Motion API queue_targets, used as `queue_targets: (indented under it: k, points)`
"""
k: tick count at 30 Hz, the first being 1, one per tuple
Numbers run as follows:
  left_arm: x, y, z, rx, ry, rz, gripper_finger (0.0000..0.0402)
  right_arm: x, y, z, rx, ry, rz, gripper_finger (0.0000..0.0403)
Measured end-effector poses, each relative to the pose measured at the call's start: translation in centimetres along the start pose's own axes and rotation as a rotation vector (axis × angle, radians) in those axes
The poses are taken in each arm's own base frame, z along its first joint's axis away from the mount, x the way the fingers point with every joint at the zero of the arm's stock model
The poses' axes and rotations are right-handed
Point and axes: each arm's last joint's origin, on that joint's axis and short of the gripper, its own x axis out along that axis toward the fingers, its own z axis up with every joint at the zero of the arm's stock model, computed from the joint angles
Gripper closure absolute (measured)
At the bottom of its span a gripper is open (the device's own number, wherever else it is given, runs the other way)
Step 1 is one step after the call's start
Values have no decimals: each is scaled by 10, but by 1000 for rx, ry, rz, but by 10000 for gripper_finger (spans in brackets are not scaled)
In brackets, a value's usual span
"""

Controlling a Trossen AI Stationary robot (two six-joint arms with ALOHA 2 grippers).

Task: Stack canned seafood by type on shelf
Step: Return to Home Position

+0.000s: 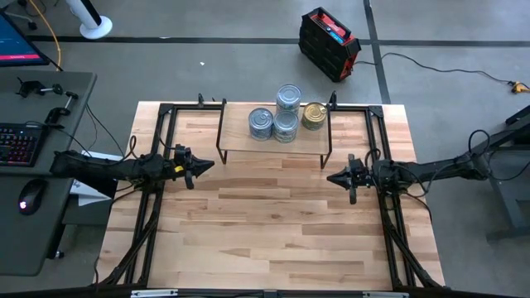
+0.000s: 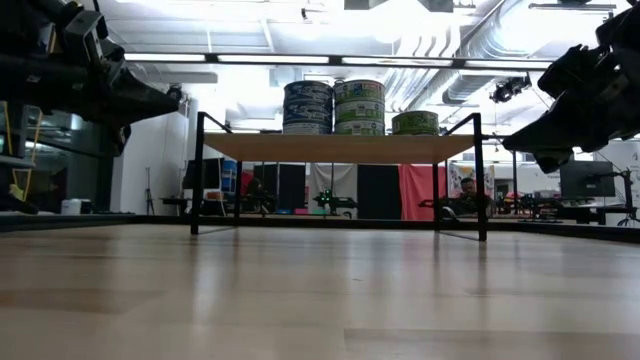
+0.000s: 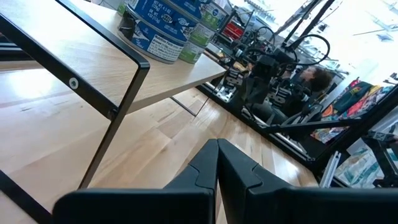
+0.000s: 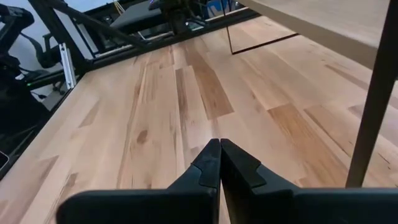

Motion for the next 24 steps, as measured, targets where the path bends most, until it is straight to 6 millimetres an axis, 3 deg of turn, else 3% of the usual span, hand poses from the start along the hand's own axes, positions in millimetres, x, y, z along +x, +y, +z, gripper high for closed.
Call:
queue_targets:
  k: [5,12,19,24]
  points:
    - [-3,-1,2,-9,-22,-15,401,-7,2,7,12,-89,41,403]
    - [-14,-3,18,-64,-179,-83,401,-24,5,24,47,-316,112,402]
    - [-22,-1,33,-104,-342,-100,401,-24,5,25,49,-328,118,402]
    - [-22,-3,32,-105,-325,-116,401,-22,4,21,42,-282,103,402]
